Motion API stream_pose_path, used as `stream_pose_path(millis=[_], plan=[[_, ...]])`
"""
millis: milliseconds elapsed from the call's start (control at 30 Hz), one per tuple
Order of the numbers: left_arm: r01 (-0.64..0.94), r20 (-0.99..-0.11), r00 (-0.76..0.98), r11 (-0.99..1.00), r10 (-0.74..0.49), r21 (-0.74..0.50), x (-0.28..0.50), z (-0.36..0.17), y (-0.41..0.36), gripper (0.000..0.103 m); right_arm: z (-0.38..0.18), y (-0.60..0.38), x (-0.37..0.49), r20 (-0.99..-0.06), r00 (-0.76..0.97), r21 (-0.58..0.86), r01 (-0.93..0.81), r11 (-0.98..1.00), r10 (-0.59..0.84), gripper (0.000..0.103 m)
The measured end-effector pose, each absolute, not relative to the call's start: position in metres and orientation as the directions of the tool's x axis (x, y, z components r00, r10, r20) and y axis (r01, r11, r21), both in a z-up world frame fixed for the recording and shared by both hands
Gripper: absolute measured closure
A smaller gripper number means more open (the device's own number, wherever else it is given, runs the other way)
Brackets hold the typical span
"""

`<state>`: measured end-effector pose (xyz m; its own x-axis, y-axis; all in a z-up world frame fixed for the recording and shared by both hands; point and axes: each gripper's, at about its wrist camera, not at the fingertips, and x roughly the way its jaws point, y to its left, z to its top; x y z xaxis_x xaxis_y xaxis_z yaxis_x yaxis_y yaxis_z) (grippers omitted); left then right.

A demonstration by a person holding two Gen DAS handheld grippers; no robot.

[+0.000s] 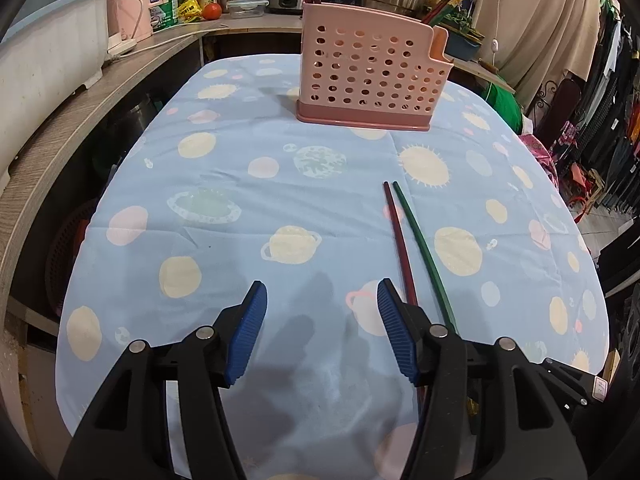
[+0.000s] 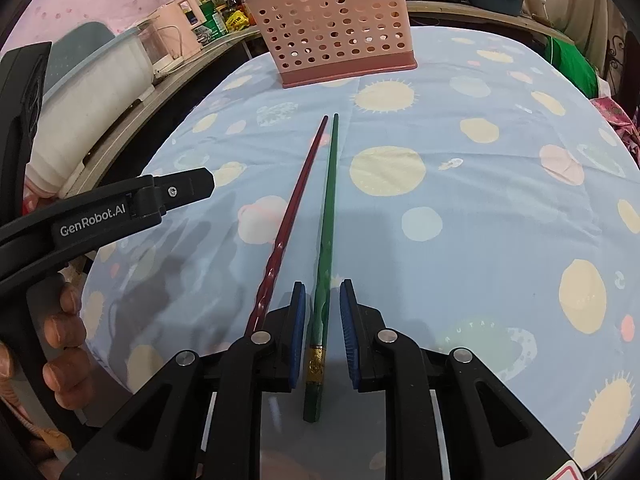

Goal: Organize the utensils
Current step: 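Lower both tools toward the last dark red and green chopsticks, then grasp the green chopstick with the right tool while the left tool grasps the dark red one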

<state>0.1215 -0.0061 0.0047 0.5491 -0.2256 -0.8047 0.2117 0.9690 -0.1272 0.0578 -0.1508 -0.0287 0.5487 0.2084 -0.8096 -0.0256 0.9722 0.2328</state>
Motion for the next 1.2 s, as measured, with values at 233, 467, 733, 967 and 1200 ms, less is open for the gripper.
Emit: stream_pose_path(millis=[233, 467, 733, 967, 1200], plan=[[0.231, -0.806, 0.541, 0.964, -0.24, -0.132, 0.115, 0.003, -0.013, 0.042, -0.03, -0.157, 0.056, -0.805, 0.561, 0.234, 0.002, 0.972, 0.193, 0.096], [0.279, -0.814, 0.517, 0.951, -0.264, -0.132, 0.102, -0.002, -0.026, 0.034, -0.03, -0.175, 0.054, -0.798, 0.583, 0.249, 0.086, 0.965, 0.155, 0.096], [0.343, -0.832, 0.475, 0.931, -0.286, -0.125, 0.088, -0.011, -0.043, 0.034, -0.031, -0.187, 0.051, -0.793, 0.592, 0.263, 0.118, 0.958, 0.145, 0.096], [0.357, -0.856, 0.436, 0.927, -0.277, -0.117, 0.083, -0.022, -0.048, 0.04, -0.031, -0.187, 0.051, -0.793, 0.59, 0.267, 0.118, 0.957, 0.148, 0.096], [0.361, -0.865, 0.427, 0.927, -0.262, -0.103, 0.079, -0.027, -0.049, 0.048, -0.031, -0.186, 0.049, -0.794, 0.59, 0.267, 0.116, 0.957, 0.15, 0.096]])
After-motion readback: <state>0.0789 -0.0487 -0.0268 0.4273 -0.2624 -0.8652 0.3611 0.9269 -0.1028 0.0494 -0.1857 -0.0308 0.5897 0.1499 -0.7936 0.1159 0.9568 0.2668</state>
